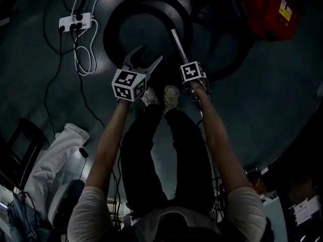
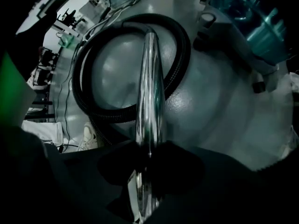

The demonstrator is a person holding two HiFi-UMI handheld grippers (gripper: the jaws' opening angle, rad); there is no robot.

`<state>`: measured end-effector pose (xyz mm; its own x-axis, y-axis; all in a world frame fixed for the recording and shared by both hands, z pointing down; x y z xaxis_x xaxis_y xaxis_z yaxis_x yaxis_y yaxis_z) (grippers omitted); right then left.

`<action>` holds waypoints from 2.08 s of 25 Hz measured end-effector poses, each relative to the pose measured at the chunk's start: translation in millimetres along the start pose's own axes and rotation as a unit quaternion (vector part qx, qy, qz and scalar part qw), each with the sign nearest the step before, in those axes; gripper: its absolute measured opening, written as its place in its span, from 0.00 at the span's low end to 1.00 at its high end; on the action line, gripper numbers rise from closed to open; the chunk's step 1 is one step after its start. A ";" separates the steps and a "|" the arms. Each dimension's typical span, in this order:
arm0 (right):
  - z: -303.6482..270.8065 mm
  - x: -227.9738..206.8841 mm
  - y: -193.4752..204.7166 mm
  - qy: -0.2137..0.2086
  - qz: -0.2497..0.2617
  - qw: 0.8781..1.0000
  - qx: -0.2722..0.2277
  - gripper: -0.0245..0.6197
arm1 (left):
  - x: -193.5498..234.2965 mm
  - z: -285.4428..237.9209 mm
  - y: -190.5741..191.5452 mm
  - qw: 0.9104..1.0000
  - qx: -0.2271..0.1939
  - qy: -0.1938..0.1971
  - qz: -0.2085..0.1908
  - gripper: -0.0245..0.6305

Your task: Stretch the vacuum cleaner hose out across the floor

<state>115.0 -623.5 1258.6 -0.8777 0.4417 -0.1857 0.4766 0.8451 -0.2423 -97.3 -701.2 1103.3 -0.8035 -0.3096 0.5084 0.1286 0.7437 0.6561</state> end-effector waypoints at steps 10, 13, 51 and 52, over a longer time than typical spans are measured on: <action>277.6 4.8 14.3 0.116 0.068 0.989 -0.059 0.30 | -127.5 149.6 -163.8 0.999 -0.021 -0.001 -0.026 0.52; 383.1 8.3 11.9 0.190 0.165 0.963 -0.099 0.30 | -168.0 201.1 -235.5 0.997 -0.053 -0.006 -0.056 0.52; 906.9 394.0 383.4 0.542 0.810 0.000 -0.224 0.30 | -571.6 603.0 -260.7 0.854 -0.008 0.407 -0.324 0.44; 911.5 391.9 387.3 0.539 0.809 -0.022 -0.233 0.30 | -580.2 603.5 -259.7 0.853 -0.014 0.420 -0.311 0.36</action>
<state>1.1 -397.6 224.0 0.6277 -0.5288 0.5712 0.0352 -0.7138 -0.6995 -15.2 -357.1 301.4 -0.0243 -0.9626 0.2697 -0.1467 0.2703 0.9515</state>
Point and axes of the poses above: the fingertips, and each gripper's own axes: z backward along the fingers, x to its left, y out of its underside, the point moved 5 cm from there along z, backward along the fingers
